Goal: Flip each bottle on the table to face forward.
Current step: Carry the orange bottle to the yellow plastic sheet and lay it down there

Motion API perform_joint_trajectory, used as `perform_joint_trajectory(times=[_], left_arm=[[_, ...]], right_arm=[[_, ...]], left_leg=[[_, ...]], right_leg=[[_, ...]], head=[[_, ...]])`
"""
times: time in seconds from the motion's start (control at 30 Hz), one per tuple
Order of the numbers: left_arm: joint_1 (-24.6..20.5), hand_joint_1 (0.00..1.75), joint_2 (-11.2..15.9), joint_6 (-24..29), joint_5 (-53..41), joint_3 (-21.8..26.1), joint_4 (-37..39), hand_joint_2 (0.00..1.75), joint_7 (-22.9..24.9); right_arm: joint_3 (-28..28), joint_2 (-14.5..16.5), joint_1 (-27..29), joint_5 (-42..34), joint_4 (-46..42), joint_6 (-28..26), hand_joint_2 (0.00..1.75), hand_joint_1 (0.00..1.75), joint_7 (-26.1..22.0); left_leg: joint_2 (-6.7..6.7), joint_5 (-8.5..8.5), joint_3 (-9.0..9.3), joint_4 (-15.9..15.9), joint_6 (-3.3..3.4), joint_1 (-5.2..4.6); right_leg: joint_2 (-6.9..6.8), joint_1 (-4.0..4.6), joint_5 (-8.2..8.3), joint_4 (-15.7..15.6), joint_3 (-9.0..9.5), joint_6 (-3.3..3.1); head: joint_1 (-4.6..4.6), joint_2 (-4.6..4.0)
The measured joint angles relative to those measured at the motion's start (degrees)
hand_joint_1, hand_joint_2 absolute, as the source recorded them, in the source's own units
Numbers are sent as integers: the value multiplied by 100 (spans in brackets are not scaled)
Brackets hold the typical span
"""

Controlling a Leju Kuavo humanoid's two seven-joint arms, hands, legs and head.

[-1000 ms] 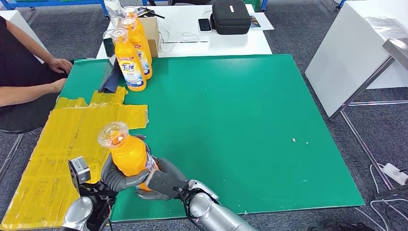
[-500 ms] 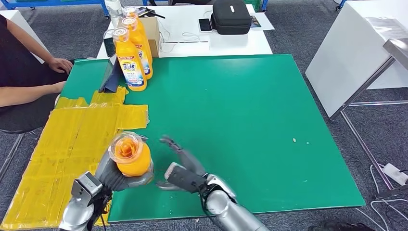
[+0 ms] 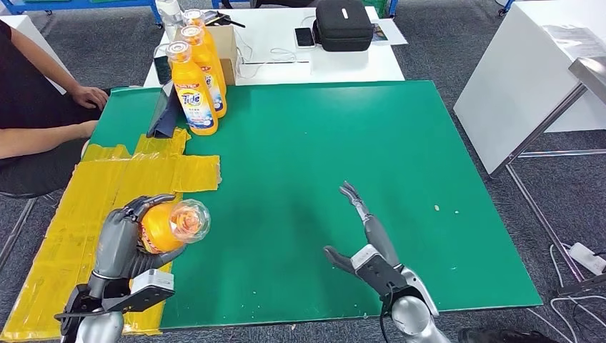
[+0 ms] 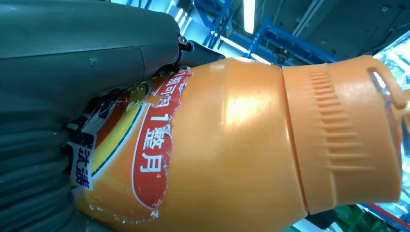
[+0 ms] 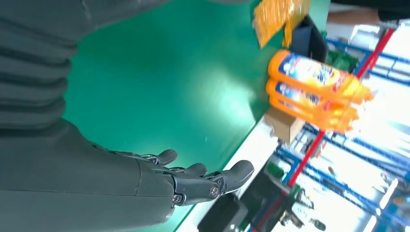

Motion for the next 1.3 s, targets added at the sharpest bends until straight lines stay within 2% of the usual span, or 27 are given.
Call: perform_joint_trajectory(times=[0.1, 0.27, 0.37, 0.5, 0.7, 0.87, 1.13, 1.2, 1.3], left_arm=[[21, 175, 14, 234, -548, -3, 13, 175, 264], [-60, 175, 169, 1024, -3524, -32, 564, 175, 1729], [-203, 175, 338, 949, -3631, -44, 1286, 175, 1911], [-370, 0, 564, 608, -3079, -49, 2218, 0, 1727], [-698, 0, 746, 189, -3015, -58, 2983, 0, 1870], [-814, 0, 823, -94, -2265, -39, 3155, 0, 1559], [-741, 0, 867, -1128, -129, 187, 2774, 0, 751], [-655, 0, 789, -1360, 548, 274, 2552, 0, 527], [-551, 0, 496, -1931, 2255, 508, 2014, 0, 20]], right_arm=[[-120, -65, 86, -19, -183, 25, 0, 0, -16], [-236, -125, 74, -243, -368, 156, 0, 0, -109], [-239, -132, -46, -302, -375, 229, 0, 0, -124], [-233, -132, -227, -313, -358, 265, 0, 0, -118], [-184, -118, -408, -332, -269, 271, 0, 0, -97], [-119, -99, -473, -344, -177, 279, 0, 0, -93], [-96, -57, -468, -50, -92, 47, 0, 0, -191], [-96, -4, -431, 22, -88, -64, 0, 0, -228], [-96, 144, -317, 138, -95, -306, 0, 0, -327]], left_leg=[[1, 0, 1, 0, 0, 0], [2, 2, 3, -1, 0, 0], [5, 4, 4, -1, 0, 1], [6, 5, 4, -1, -1, 2], [-1, 5, 4, -1, 0, 0], [-8, 6, 11, -1, 0, 0], [-20, 13, 25, -3, -2, 2], [-18, 16, 23, -2, -2, 2], [-16, 18, 16, -1, -1, 2]], right_leg=[[0, 0, 0, 0, 0, 0], [2, 1, 1, 1, 1, 0], [2, 2, 1, 2, 1, -1], [2, 2, 1, 3, 1, -1], [-2, -2, 1, 3, 10, -1], [-5, -2, 1, 3, 16, -1], [-13, 0, 0, 3, 29, -3], [-12, 0, 2, 3, 25, -3], [-12, -1, 5, 3, 20, 0]], head=[[-1, 0], [-2, 0], [-2, 0], [-2, 0], [-1, 0], [-2, 0], [-2, 0], [-2, 0], [1, 0]])
